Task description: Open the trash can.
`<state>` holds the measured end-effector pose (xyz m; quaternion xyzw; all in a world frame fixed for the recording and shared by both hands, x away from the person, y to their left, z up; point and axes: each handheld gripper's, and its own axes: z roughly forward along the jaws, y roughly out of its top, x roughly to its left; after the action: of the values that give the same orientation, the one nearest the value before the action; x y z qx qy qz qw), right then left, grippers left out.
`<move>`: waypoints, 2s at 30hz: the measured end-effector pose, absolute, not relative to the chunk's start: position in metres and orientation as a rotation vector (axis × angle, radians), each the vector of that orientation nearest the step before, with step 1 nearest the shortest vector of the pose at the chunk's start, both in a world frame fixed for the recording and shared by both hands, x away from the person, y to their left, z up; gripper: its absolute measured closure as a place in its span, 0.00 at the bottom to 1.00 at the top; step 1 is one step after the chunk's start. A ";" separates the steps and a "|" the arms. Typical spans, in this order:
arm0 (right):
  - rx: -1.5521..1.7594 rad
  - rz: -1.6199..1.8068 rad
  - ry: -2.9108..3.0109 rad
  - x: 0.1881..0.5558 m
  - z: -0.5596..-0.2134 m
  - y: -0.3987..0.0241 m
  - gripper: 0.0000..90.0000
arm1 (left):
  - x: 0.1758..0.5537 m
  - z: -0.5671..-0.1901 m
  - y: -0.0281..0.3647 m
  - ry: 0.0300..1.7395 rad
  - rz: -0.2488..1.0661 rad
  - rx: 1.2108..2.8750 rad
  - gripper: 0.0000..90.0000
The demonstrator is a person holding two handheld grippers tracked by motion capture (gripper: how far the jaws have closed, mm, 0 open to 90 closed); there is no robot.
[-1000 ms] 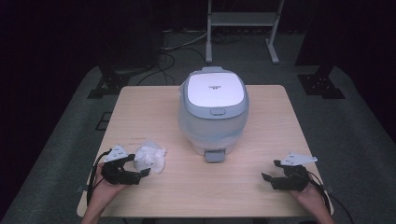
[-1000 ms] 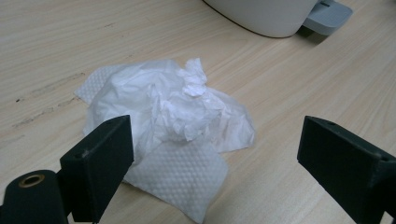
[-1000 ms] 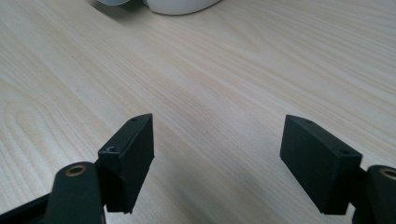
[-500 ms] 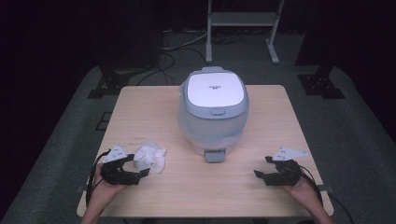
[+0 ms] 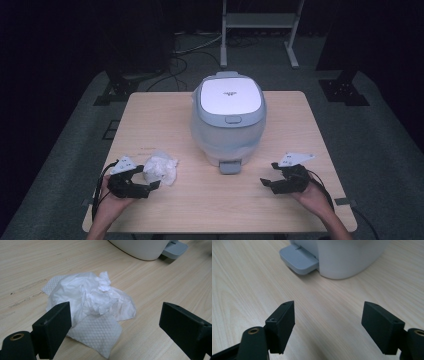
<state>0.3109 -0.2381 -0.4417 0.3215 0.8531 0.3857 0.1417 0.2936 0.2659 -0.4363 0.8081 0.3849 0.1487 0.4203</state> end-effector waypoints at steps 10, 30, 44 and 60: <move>0.863 1.126 2.483 0.315 -0.435 -0.220 0.32 | 0.293 -0.436 0.267 0.964 0.369 2.023 0.11; 0.773 1.139 2.552 0.325 -0.431 -0.188 0.50 | 0.292 -0.435 0.266 0.965 0.384 2.011 0.11; 0.728 1.127 2.560 0.334 -0.433 -0.167 0.65 | 0.292 -0.435 0.268 0.975 0.385 1.998 0.11; 0.710 1.093 2.562 0.339 -0.439 -0.153 0.79 | 0.293 -0.436 0.267 0.973 0.378 2.003 0.11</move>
<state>0.3395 -0.1531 -0.4392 0.2449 0.8834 0.3768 0.1331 0.2928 0.2665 -0.4356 0.8018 0.3894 0.1515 0.4273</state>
